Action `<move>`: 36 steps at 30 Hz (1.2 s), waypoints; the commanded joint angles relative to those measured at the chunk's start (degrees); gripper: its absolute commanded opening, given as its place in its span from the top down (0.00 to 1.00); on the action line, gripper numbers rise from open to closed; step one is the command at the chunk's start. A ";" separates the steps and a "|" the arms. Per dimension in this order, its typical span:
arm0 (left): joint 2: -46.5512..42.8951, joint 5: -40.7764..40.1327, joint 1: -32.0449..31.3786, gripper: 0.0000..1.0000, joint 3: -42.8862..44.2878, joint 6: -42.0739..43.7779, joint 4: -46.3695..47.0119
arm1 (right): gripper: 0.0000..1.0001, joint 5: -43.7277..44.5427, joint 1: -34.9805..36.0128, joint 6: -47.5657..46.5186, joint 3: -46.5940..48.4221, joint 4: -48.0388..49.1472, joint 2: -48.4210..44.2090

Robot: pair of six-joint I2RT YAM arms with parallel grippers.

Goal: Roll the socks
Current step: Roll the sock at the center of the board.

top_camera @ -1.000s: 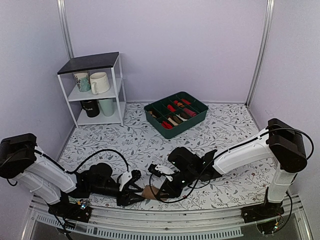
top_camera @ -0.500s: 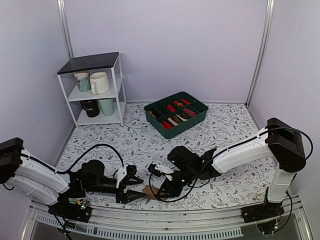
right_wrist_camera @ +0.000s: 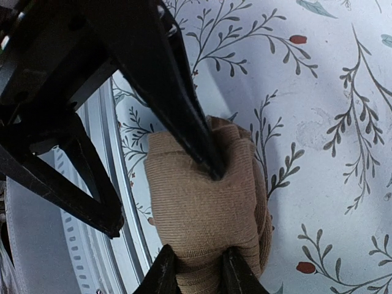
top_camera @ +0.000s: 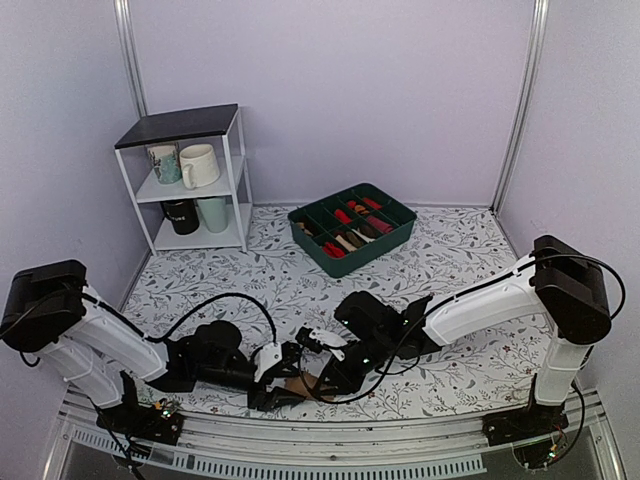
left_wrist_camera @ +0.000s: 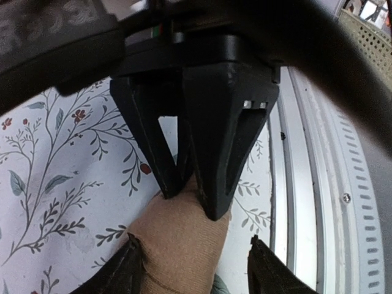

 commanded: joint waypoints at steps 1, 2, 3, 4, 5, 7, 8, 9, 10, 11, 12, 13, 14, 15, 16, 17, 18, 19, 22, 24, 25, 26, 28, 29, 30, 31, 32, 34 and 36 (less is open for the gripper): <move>2.11 2.72 -1.00 0.44 1.96 0.87 -2.55 | 0.78 2.78 0.54 0.42 -4.33 -14.06 5.49; 2.54 2.87 -0.96 0.47 2.16 0.68 -3.44 | 0.78 2.66 0.52 0.52 -4.27 -14.10 5.45; 2.99 2.91 -0.94 0.50 2.35 0.45 -3.99 | 0.78 2.52 0.46 0.55 -4.32 -14.06 5.53; 3.49 3.08 -1.01 0.52 2.54 -0.02 -4.34 | 0.78 2.36 0.49 0.55 -4.28 -14.05 5.58; 4.09 3.21 -0.95 0.54 2.87 -0.90 -4.85 | 0.78 2.30 0.47 0.60 -4.25 -14.11 5.66; 5.24 3.34 -0.93 0.58 3.41 -2.27 -5.65 | 0.78 2.33 0.45 0.60 -4.20 -14.20 5.76; 5.84 3.56 -0.97 0.59 3.43 -2.98 -5.63 | 0.78 2.44 0.45 0.63 -4.22 -14.22 5.76; 6.42 3.73 -0.93 0.60 3.26 -3.67 -5.32 | 0.78 2.53 0.45 0.58 -4.16 -14.23 5.80; 6.91 3.79 -0.99 0.61 3.20 -4.41 -5.15 | 0.78 2.56 0.40 0.63 -4.14 -14.33 5.84; 7.49 3.84 -0.97 0.63 3.19 -5.13 -5.03 | 0.78 2.64 0.37 0.67 -4.02 -14.38 5.89; 8.24 3.83 -1.00 0.65 3.19 -5.64 -4.94 | 0.78 2.69 0.30 0.65 -3.94 -14.42 5.93; 8.65 3.84 -0.94 0.70 3.19 -6.20 -4.84 | 0.78 2.70 0.26 0.64 -3.83 -14.45 5.93; 9.22 3.95 -0.94 0.76 3.24 -6.63 -4.76 | 0.78 2.77 0.21 0.64 -3.74 -14.43 5.93; 9.71 4.23 -0.96 0.84 3.28 -7.10 -4.74 | 0.78 2.86 0.11 0.64 -3.65 -14.47 5.93; 10.19 4.53 -0.96 0.92 3.21 -7.54 -4.62 | 0.78 3.07 0.04 0.64 -3.50 -14.46 5.87; 10.61 4.62 -1.01 1.00 3.24 -7.99 -4.53 | 0.78 3.27 0.02 0.58 -3.28 -14.49 5.89; 10.97 4.63 -0.94 1.00 3.19 -8.35 -4.43 | 0.78 3.44 -0.09 0.64 -3.17 -14.56 5.74; 11.11 4.52 -0.93 1.00 2.99 -8.70 -4.27 | 0.77 3.56 -0.15 0.64 -2.96 -14.61 5.57; 11.18 4.52 -1.00 1.00 2.59 -9.31 -3.78 | 0.77 4.32 -0.49 0.49 -2.40 -14.73 4.79; 11.68 4.72 -0.89 1.00 2.73 -9.58 -3.82 | 0.74 5.12 -0.77 0.32 -2.01 -14.92 4.02; 12.06 4.89 -0.91 1.00 2.86 -9.67 -3.94 | 0.65 5.56 -0.84 0.25 -1.56 -14.95 3.48; 12.35 5.05 -0.85 1.00 3.03 -9.76 -4.05 | 0.60 6.25 -1.01 0.21 -1.21 -14.97 2.75; 12.85 5.28 -0.89 1.00 3.40 -9.83 -4.36 | 0.54 7.43 -1.38 0.05 -0.79 -14.79 0.72; 12.89 5.24 -0.90 1.00 3.47 -9.85 -4.46 | 0.50 8.31 -1.65 -0.01 -0.61 -14.62 -0.71; 12.89 5.21 -0.82 1.00 3.46 -9.92 -4.53 | 0.46 9.18 -2.02 0.01 -0.61 -14.40 -2.11; 12.91 5.26 -0.78 1.00 3.46 -9.87 -4.59 | 0.44 9.98 -2.41 0.07 -0.63 -14.08 -4.29; 12.99 5.33 -0.71 1.00 3.52 -9.80 -4.65 | 0.42 10.69 -2.83 0.10 -0.62 -13.85 -5.75; 13.07 5.49 -0.60 1.00 3.62 -9.90 -4.76 | 0.36 11.11 -3.63 -0.03 -0.68 -13.06 -8.49; 13.28 5.70 -0.50 1.00 3.75 -9.87 -4.81 | 0.31 9.38 -4.40 -0.47 -0.73 -12.15 -9.79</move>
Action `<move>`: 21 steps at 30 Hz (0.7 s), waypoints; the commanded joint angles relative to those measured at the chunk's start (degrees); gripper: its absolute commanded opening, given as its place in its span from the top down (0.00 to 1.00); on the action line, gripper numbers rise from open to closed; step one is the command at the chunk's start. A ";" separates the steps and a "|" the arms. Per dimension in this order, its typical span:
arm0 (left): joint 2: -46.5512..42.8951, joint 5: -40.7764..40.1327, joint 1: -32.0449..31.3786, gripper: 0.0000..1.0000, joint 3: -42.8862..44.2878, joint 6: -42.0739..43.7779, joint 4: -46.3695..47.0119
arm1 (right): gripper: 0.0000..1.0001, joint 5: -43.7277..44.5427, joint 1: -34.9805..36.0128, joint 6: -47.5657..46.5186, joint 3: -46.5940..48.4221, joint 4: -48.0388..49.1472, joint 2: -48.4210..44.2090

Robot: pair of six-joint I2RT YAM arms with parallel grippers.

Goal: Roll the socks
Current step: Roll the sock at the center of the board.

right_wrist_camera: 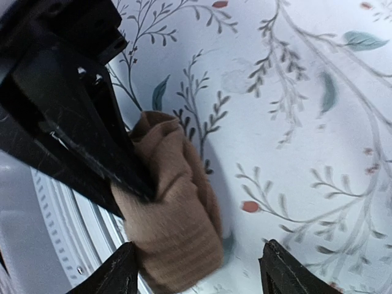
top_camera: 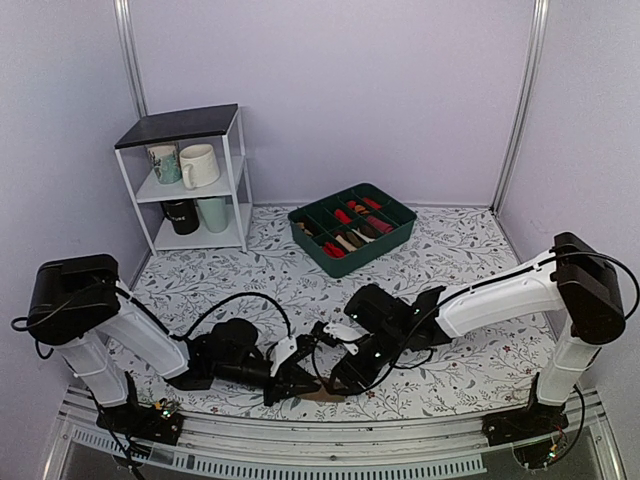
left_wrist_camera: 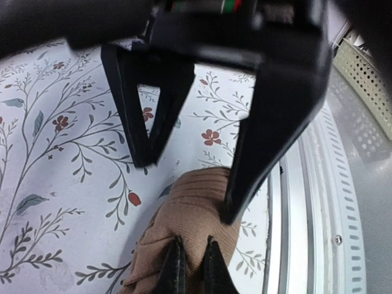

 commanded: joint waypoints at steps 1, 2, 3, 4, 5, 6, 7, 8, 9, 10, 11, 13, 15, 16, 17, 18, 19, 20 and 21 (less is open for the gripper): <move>2.93 2.28 -0.85 1.00 -1.50 -0.65 -10.57 | 0.29 2.15 -2.62 -1.03 -0.88 -2.79 -5.60; 2.93 2.36 -0.81 1.00 -1.46 -0.67 -10.53 | 0.27 0.87 -2.78 -1.54 -0.82 -2.37 -5.55; 2.92 2.39 -0.84 1.00 -1.41 -0.68 -10.51 | 0.26 -0.49 -2.85 -1.77 -0.90 -2.07 -5.29; 3.00 2.39 -0.71 1.00 -1.37 -0.69 -10.52 | 0.24 -1.78 -2.89 -2.02 -0.94 -1.75 -4.89; 3.01 2.50 -0.71 1.00 -1.32 -0.64 -10.61 | 0.23 -3.20 -2.88 -2.20 -1.04 -1.40 -4.39; 3.11 2.47 -0.69 1.00 -1.30 -0.63 -10.62 | 0.22 -4.03 -2.91 -2.29 -1.22 -0.86 -3.82; 3.16 2.55 -0.72 1.00 -1.27 -0.66 -10.65 | 0.21 -4.89 -2.90 -2.21 -1.40 -0.21 -3.21; 3.31 2.68 -0.61 1.00 -1.21 -0.66 -10.64 | 0.21 -6.15 -2.90 -2.11 -1.71 0.56 -2.60; 3.32 2.81 -0.61 1.00 -1.10 -0.62 -10.68 | 0.20 -7.23 -2.90 -1.95 -1.88 1.78 -2.12; 3.40 2.82 -0.55 1.00 -1.08 -0.55 -10.80 | 0.20 -8.81 -2.88 -1.63 -2.40 3.33 -1.80; 3.49 2.90 -0.59 1.00 -1.00 -0.63 -10.90 | 0.20 -10.23 -2.90 -1.08 -2.88 5.10 -1.64; 3.60 2.99 -0.46 1.00 -0.72 -0.45 -11.24 | 0.20 -12.29 -2.86 0.41 -4.02 8.35 -1.74; 3.84 3.19 -0.42 1.00 -0.37 -0.35 -11.57 | 0.20 -14.15 -2.88 1.12 -4.90 10.53 -2.00; 3.93 3.35 -0.30 1.00 -0.29 -0.26 -11.79 | 0.20 -14.13 -2.87 1.45 -5.13 10.92 -1.89; 4.03 3.49 -0.27 1.00 -0.11 -0.16 -11.96 | 0.20 -13.81 -2.85 1.57 -5.20 10.65 -1.46; 4.15 3.59 -0.17 1.00 0.01 -0.08 -12.17 | 0.20 -13.39 -2.94 1.47 -5.17 10.26 -0.71; 4.19 3.67 -0.22 1.00 0.13 -0.06 -12.20 | 0.20 -13.29 -2.92 1.38 -5.20 10.06 -0.04; 4.20 3.74 -0.24 1.00 0.07 -0.06 -12.18 | 0.20 -13.26 -2.81 1.20 -5.30 10.27 0.72; 4.18 3.63 -0.20 1.00 0.07 -0.14 -12.18 | 0.20 -13.21 -2.80 1.18 -5.59 10.80 1.36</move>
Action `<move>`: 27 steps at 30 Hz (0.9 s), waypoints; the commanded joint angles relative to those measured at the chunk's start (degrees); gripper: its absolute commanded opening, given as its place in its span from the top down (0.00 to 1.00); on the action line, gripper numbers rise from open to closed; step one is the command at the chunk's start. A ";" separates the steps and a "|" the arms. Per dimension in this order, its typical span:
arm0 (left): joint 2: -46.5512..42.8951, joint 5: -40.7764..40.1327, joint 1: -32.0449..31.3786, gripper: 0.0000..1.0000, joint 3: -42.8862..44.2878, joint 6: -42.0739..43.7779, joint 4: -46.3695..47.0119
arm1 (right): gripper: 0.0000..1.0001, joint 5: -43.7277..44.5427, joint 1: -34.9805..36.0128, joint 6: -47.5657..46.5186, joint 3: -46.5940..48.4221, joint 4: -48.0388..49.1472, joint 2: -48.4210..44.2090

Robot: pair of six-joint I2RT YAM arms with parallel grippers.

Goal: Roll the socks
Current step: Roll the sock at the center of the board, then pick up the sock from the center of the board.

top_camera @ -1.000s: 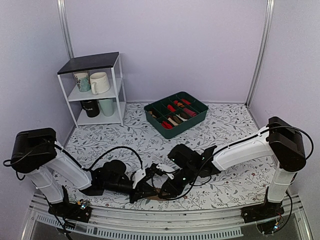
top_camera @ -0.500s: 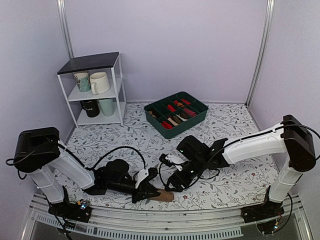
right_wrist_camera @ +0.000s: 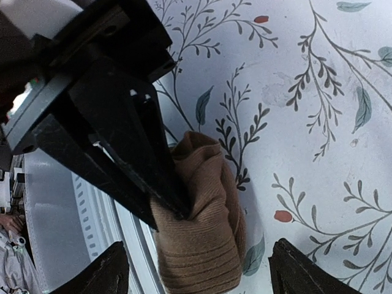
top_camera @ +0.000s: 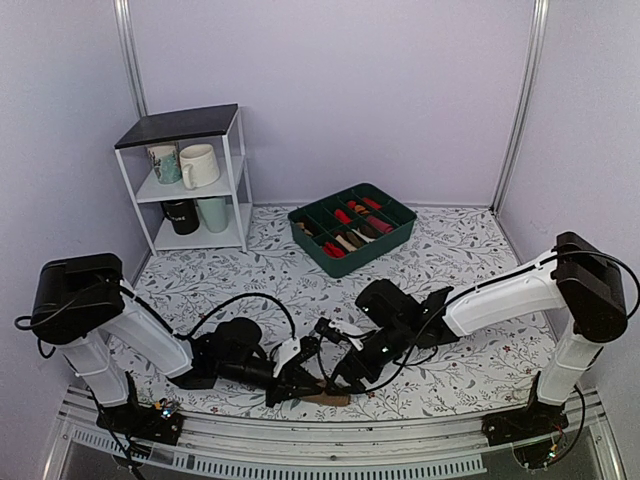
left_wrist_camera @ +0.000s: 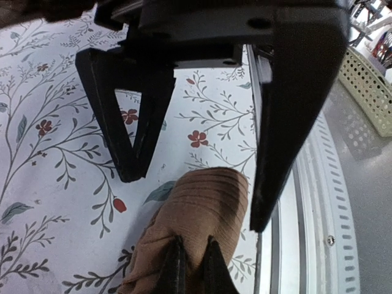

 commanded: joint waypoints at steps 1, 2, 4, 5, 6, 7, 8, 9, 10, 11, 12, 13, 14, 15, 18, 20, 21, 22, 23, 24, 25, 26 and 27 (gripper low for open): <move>2.89 0.88 -0.25 1.00 -1.31 -0.19 -11.34 | 0.20 -1.22 0.18 0.69 -1.19 3.71 4.08; 2.93 0.91 -0.25 1.00 -1.27 -0.17 -11.40 | 0.20 -0.83 0.17 0.90 -1.41 4.35 4.37; 2.89 0.96 -0.17 1.00 -1.23 -0.22 -11.55 | 0.20 0.35 0.22 1.14 -1.77 4.81 4.89; 2.89 0.97 -0.18 1.00 -1.16 -0.20 -11.59 | 0.20 1.10 0.21 1.17 -1.91 4.62 5.15; 2.98 1.01 -0.08 1.00 -1.12 -0.19 -11.67 | 0.20 1.44 0.32 1.13 -2.15 4.56 5.28; 2.97 1.05 -0.04 1.00 -1.15 -0.15 -11.69 | 0.20 1.41 0.34 1.09 -2.43 4.55 5.43; 2.97 1.11 -0.04 1.00 -1.12 -0.07 -11.77 | 0.20 1.24 0.47 1.15 -2.54 4.55 5.58; 3.06 1.19 -0.02 1.00 -1.08 -0.05 -11.85 | 0.20 0.98 0.77 1.30 -2.75 4.74 5.63; 3.06 1.22 0.00 1.00 -0.94 -0.02 -11.93 | 0.19 0.67 1.30 1.41 -2.97 4.95 5.68; 3.09 1.23 0.00 1.00 -0.88 -0.02 -12.03 | 0.19 0.58 1.85 1.57 -3.01 5.09 5.82; 3.06 1.23 -0.06 1.00 -0.82 -0.02 -12.07 | 0.19 0.29 2.53 1.96 -3.03 5.30 6.07; 3.06 1.23 -0.05 1.00 -0.83 -0.02 -12.07 | 0.20 -0.08 3.09 2.16 -3.03 5.45 6.28; 3.06 1.23 -0.01 1.00 -0.86 -0.01 -12.13 | 0.20 -0.51 3.59 2.56 -2.98 5.72 6.60; 3.11 1.23 -0.04 1.00 -0.83 -0.09 -12.16 | 0.20 -0.78 4.07 2.84 -2.91 5.84 6.87; 3.06 1.32 -0.03 1.00 -0.74 -0.11 -12.35 | 0.23 -1.17 4.81 3.60 -2.89 5.52 7.33; 3.11 1.37 -0.03 1.00 -0.69 -0.11 -12.38 | 0.27 -0.92 4.99 3.96 -3.13 5.24 7.28; 3.14 1.32 -0.07 1.00 -0.65 -0.15 -12.44 | 0.30 -0.76 4.95 4.19 -3.32 5.11 7.34; 3.15 1.37 -0.03 1.00 -0.67 -0.16 -12.45 | 0.32 -0.40 5.00 4.24 -3.37 4.85 7.38; 3.23 1.39 -0.01 1.00 -0.61 -0.14 -12.45 | 0.36 -0.03 4.96 4.25 -3.42 4.37 7.65; 3.23 1.36 -0.02 1.00 -0.58 -0.15 -12.47 | 0.39 0.14 5.00 4.19 -3.42 3.66 8.09; 3.23 1.32 -0.02 1.00 -0.50 -0.11 -12.51 | 0.45 0.50 4.96 4.04 -3.27 2.95 8.54; 3.31 1.28 0.01 1.00 -0.54 -0.15 -12.54 | 0.49 0.70 4.97 3.92 -3.22 2.51 8.92; 3.32 1.19 -0.04 1.00 -0.46 -0.11 -12.58 | 0.53 0.72 4.96 3.82 -3.21 2.28 9.29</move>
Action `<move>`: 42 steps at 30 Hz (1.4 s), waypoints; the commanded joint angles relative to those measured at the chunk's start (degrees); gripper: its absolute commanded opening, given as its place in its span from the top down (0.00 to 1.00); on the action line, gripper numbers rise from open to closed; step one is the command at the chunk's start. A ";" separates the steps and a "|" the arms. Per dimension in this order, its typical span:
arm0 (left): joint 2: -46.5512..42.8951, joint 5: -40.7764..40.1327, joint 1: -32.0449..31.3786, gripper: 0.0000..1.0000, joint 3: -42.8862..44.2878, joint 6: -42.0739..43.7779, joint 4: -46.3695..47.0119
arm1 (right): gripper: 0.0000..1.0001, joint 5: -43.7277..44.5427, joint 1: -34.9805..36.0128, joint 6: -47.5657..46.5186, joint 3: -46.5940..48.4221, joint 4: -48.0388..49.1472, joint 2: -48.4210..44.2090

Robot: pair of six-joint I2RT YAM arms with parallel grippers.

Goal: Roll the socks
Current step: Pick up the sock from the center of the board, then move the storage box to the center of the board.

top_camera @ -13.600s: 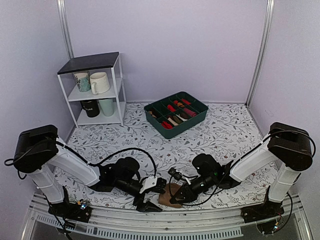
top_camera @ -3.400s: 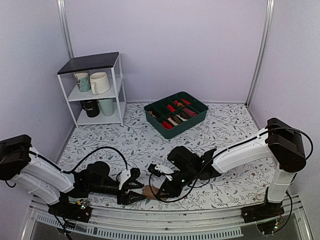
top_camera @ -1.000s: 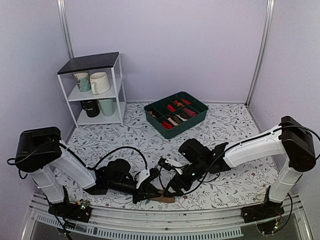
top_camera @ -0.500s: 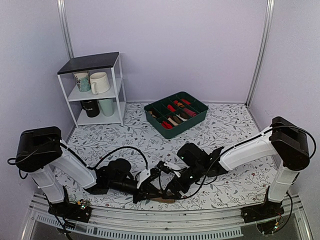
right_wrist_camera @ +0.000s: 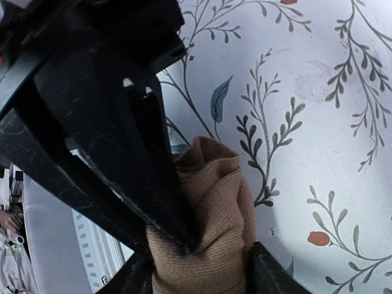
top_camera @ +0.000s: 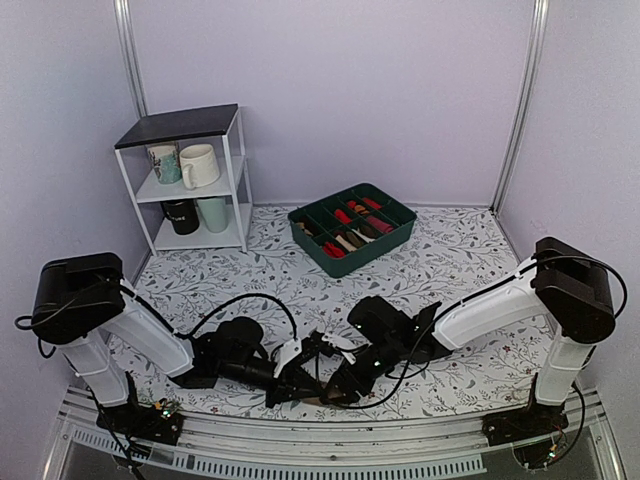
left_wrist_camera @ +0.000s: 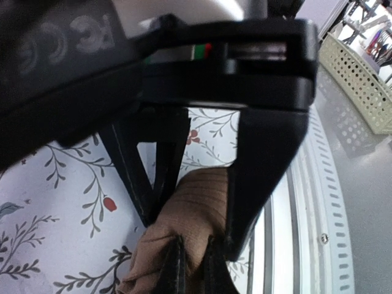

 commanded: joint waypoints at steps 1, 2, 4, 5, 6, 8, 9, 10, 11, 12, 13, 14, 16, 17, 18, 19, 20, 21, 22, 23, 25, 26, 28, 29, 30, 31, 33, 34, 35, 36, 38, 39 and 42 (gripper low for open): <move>3.15 -0.44 -0.25 1.00 -1.01 -0.02 -11.58 | 0.56 0.29 1.33 0.70 -1.44 -5.81 4.71; 3.22 -0.53 -0.17 1.00 -0.86 0.02 -11.83 | 0.61 0.17 1.34 0.83 -1.46 -5.75 4.86; 3.22 -0.73 -0.17 1.00 -0.48 0.22 -12.26 | 0.74 0.11 1.42 1.11 -1.84 -5.34 5.01; 3.18 -1.12 -0.20 1.00 -0.33 0.36 -12.58 | 0.81 0.14 1.35 1.22 -1.96 -5.23 5.14; 2.86 -1.55 -0.12 1.00 -0.19 0.32 -12.82 | 0.87 0.36 1.38 1.23 -1.97 -5.21 5.39; 1.26 -3.00 0.13 0.91 -0.15 0.29 -13.20 | 0.98 1.08 1.29 1.60 -2.12 -5.55 5.82; -0.26 -4.07 0.36 0.84 -0.39 0.25 -13.22 | 1.00 1.45 1.30 1.67 -2.10 -5.78 5.97; -1.87 -5.26 0.69 0.75 -0.78 0.29 -13.58 | 1.00 2.00 1.32 1.80 -2.14 -5.98 6.00; -3.93 -6.83 1.04 0.65 -1.05 0.50 -14.52 | 1.00 2.34 1.20 2.25 -2.21 -6.09 5.88; -6.07 -8.91 1.72 0.54 -1.31 0.91 -15.78 | 1.00 2.61 1.12 2.53 -2.30 -6.12 5.64; -8.24 -10.68 2.26 0.43 -1.68 1.21 -17.18 | 1.00 3.03 0.98 2.70 -2.54 -6.15 5.23; -10.45 -12.10 3.01 0.37 -2.24 1.43 -18.94 | 1.00 3.74 0.68 3.07 -2.83 -6.05 4.70; -14.39 -13.71 4.64 0.23 -2.96 1.72 -20.96 | 1.00 4.53 -0.18 3.66 -3.38 -5.74 3.61; -16.15 -14.65 5.45 0.19 -3.26 1.67 -21.90 | 1.00 5.06 -0.69 3.80 -3.54 -5.73 3.06; -17.87 -15.71 6.02 0.15 -3.37 1.58 -22.93 | 1.00 5.52 -1.14 3.93 -3.64 -5.69 2.40; -19.48 -17.07 6.67 0.06 -3.41 1.33 -24.15 | 1.00 5.88 -1.69 3.96 -3.68 -5.73 1.78; -20.91 -18.75 7.15 0.01 -3.24 0.99 -25.47 | 1.00 6.34 -2.28 4.00 -3.69 -5.69 1.10; -22.37 -20.63 7.73 0.01 -3.08 0.69 -26.67 | 1.00 6.69 -2.93 4.04 -3.53 -5.67 0.15; -23.78 -22.29 8.37 0.00 -2.91 0.31 -27.70 | 1.00 7.07 -3.77 3.98 -3.32 -5.68 -0.96; -25.29 -24.64 8.95 0.00 -2.55 -0.12 -28.95 | 1.00 7.49 -4.49 4.04 -2.95 -5.68 -2.35; -28.74 -28.94 10.18 0.01 -1.90 -0.67 -30.62 | 1.00 8.59 -6.31 4.05 -1.95 -5.91 -5.43; -30.83 -31.44 10.75 0.01 -1.75 -1.01 -30.78 | 1.00 9.20 -7.41 3.73 -1.20 -6.24 -6.95; -34.83 -36.37 12.04 0.01 -1.89 -1.86 -29.84 | 1.00 9.87 -10.02 2.89 0.80 -7.20 -9.94; -36.70 -37.51 13.09 0.01 -2.24 -1.70 -28.59 | 1.00 10.14 -11.45 1.90 2.21 -7.96 -11.02; -38.63 -38.66 14.48 0.01 -2.72 -1.61 -26.52 | 1.00 10.35 -13.18 1.25 3.63 -8.77 -11.78; -39.46 -39.10 15.22 0.00 -2.94 -1.65 -25.60 | 1.00 10.59 -14.65 0.33 5.43 -9.64 -12.34; -40.97 -38.71 18.24 0.01 -2.82 -1.33 -23.25 | 1.00 11.19 -17.85 -1.54 9.84 -11.18 -12.44; -40.92 -37.29 19.68 0.01 -2.40 -0.52 -22.75 | 1.00 11.54 -19.63 -2.41 12.03 -11.72 -12.09; -40.28 -35.92 20.82 0.01 -1.43 0.32 -22.81 | 1.00 12.10 -21.21 -3.04 14.41 -12.31 -11.43; -39.31 -34.94 21.70 0.01 -0.28 0.91 -23.19 | 1.00 13.22 -22.43 -4.27 16.85 -12.87 -10.50; -36.43 -33.44 22.87 0.01 3.05 2.11 -24.63 | 1.00 15.49 -24.41 -6.51 22.32 -13.83 -7.69; -34.58 -33.40 23.21 0.01 4.83 2.41 -25.48 | 1.00 16.54 -25.13 -8.08 26.01 -14.20 -5.81; -29.38 -33.08 24.07 0.00 11.17 4.14 -28.99 | 1.00 18.92 -27.15 -10.29 34.35 -13.49 -0.30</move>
